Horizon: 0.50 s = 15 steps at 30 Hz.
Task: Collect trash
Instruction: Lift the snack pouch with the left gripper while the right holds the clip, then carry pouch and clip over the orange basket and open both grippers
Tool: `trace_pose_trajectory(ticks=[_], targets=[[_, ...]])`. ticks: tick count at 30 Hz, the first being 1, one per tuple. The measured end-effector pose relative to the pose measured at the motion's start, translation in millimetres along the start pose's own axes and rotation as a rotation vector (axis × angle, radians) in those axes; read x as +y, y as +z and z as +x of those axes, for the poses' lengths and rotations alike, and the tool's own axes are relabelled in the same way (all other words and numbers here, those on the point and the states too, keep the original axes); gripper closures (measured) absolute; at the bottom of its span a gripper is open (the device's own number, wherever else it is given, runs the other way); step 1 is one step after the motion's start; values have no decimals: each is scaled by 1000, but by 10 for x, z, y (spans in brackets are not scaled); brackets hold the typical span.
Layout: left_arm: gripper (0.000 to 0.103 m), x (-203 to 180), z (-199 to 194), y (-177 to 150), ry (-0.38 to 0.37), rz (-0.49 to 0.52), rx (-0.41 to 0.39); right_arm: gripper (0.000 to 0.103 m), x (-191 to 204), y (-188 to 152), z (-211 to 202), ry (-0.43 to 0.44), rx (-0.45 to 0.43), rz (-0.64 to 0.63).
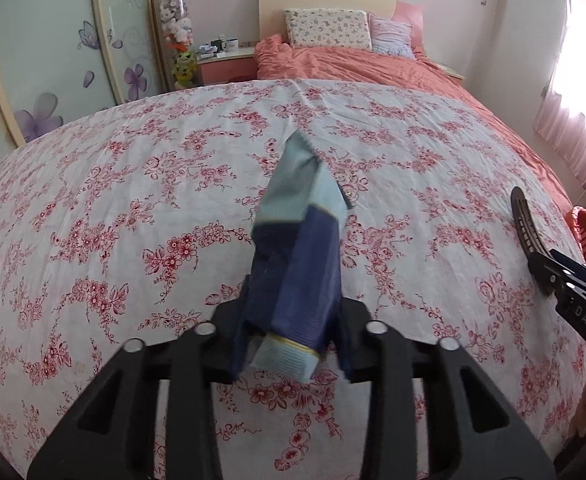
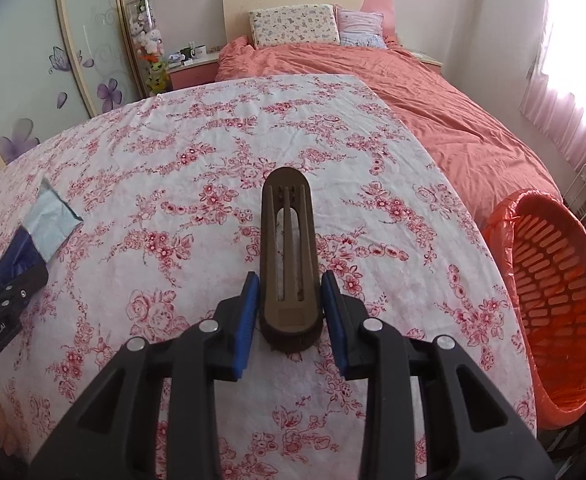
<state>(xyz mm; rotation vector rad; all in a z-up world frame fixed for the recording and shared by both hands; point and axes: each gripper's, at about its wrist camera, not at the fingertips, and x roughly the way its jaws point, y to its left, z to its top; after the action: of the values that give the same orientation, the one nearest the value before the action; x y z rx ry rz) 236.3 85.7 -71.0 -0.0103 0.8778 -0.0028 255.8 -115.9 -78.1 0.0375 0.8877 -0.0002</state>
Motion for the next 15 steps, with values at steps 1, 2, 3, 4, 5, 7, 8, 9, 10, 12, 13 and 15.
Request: trace_pose_trajectory(ticks=[1,2,3,4,5,7,8,9,10,12,13,15], targets=[[80,-2,-3,-2,-3,8,-2,71,-6,-9,-12,10,-1,0],[81,-12,-14,-7,-2,17,-6,71,-18,-26,-34,22,-5,4],[81,-10,-24,0,5,24,-13,71,-25,-40,-60,31,-12,7],[81,-8,-36,0,10,27,-19,71,-29,-50,-88,36,-18,9],[81,-16,-56,1,14,28,-28,71,-33,-60,-129,43,-26,12],[81,-11,-96,9,18,27,-40,71,-37,-76,-210,55,-41,13],[81,-21,-121,15,18,26,-45,71,-33,-79,-242,58,-46,11],[81,-34,-147,21,19,28,-50,71,-36,-82,-279,61,-52,9],[81,-35,-170,25,22,31,-54,71,-42,-83,-322,64,-59,9],[82,-67,-230,42,26,38,-67,71,-70,-75,-391,70,-72,17],[81,-87,-266,51,25,41,-73,71,-89,-71,-434,74,-80,25],[81,-151,-341,80,28,51,-88,71,-145,-60,-542,80,-99,40]])
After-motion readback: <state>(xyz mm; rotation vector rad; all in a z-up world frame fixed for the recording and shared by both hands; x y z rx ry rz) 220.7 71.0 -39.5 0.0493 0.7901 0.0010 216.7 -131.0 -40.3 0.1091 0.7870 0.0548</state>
